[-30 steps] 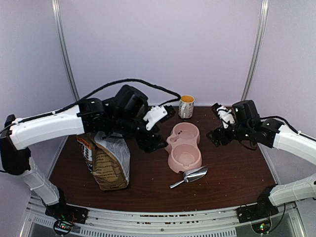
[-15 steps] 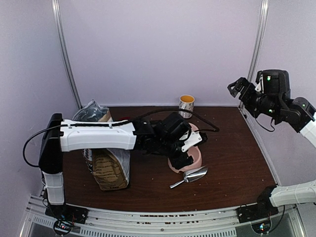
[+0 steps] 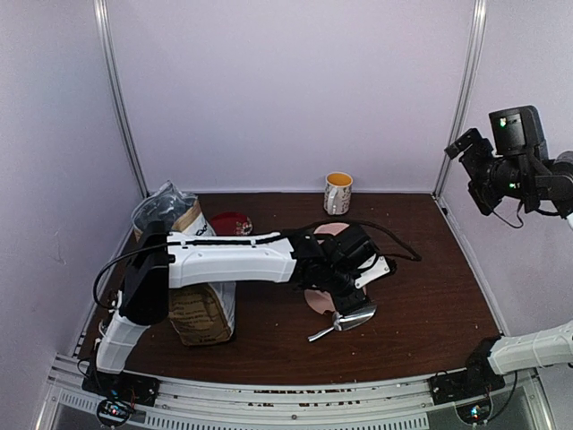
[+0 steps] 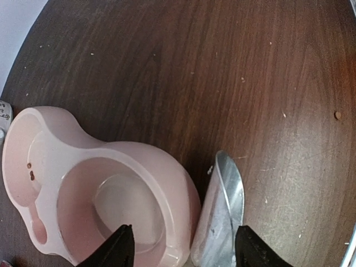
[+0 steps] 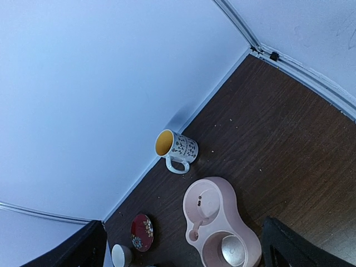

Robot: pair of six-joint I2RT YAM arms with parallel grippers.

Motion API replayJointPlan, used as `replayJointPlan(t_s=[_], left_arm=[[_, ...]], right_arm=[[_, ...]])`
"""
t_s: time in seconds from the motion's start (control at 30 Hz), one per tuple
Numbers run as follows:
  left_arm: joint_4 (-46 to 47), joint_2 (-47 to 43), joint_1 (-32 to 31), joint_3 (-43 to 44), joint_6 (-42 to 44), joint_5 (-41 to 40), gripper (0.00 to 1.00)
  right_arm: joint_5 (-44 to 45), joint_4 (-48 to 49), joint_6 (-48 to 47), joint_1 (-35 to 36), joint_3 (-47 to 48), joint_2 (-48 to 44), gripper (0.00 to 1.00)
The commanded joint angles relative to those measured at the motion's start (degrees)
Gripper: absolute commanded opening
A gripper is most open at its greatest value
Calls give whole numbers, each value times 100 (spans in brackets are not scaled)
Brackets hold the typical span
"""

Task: Serve the pet food
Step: Pick up the spatula from the center of the board.

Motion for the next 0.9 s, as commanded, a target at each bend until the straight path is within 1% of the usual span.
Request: replayJointPlan(t_s=[0.0, 0.2, 0.27, 0.43, 0.57, 0.77, 0.87], left_arm=[[-296, 230, -75, 270, 181, -113, 65], [-672, 647, -195, 640, 228, -219, 65], [-752, 763, -232, 774, 213, -353, 65], [-739, 791, -238, 784, 114, -538, 63], [-723, 816, -238, 806, 24, -713, 58], [-576, 709, -238, 703, -159, -1180, 46], [-499, 663, -237, 619, -171, -1241, 42]], right_arm=[[418, -639, 218, 10, 477, 77, 100], [225, -445, 337, 12, 361, -68, 100], [265, -385, 344, 10, 270, -153, 100], [449, -314, 356, 12, 143, -397, 100], [506, -175, 391, 10, -26, -564, 100], [481, -26, 567, 10, -216, -700, 100], [468, -60, 559, 10, -171, -692, 100]])
